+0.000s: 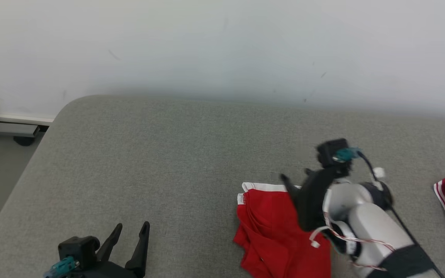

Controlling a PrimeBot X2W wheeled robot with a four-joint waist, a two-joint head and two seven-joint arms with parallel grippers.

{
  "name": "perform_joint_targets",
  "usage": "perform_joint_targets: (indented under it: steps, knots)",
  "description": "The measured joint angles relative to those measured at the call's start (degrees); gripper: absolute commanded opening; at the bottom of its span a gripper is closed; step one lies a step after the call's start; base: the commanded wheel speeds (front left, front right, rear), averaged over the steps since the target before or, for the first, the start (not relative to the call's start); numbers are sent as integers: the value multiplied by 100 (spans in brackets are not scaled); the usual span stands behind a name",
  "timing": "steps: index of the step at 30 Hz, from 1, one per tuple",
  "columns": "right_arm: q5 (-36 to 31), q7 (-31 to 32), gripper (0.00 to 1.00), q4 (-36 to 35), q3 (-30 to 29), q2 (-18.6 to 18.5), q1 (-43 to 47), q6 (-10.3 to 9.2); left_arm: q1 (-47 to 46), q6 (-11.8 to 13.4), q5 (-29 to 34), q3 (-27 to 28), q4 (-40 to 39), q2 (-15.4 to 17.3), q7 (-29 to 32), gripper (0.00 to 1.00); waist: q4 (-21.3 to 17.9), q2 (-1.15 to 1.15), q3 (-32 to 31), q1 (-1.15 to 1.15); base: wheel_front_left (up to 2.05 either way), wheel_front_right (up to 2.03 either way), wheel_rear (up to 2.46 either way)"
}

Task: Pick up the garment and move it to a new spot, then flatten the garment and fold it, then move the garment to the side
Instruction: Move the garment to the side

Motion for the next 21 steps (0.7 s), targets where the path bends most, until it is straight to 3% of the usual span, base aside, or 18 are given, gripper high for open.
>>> perform_joint_targets:
  steps: [4,9,21]
  knots:
    - [-297,-43,100,-111,-400,-353,542,-2,62,0,-5,91,-22,29,-41,100,-87,0,-20,0,0,0,0]
    - [-388,-66,100,-196,-846,-391,1083,-2,142,1,-5,112,-64,43,-63,100,-224,0,-20,0,0,0,0]
    - [-444,68,100,-136,-1202,-99,1523,-2,118,0,3,0,-86,0,-36,100,-242,0,54,0,0,0,0]
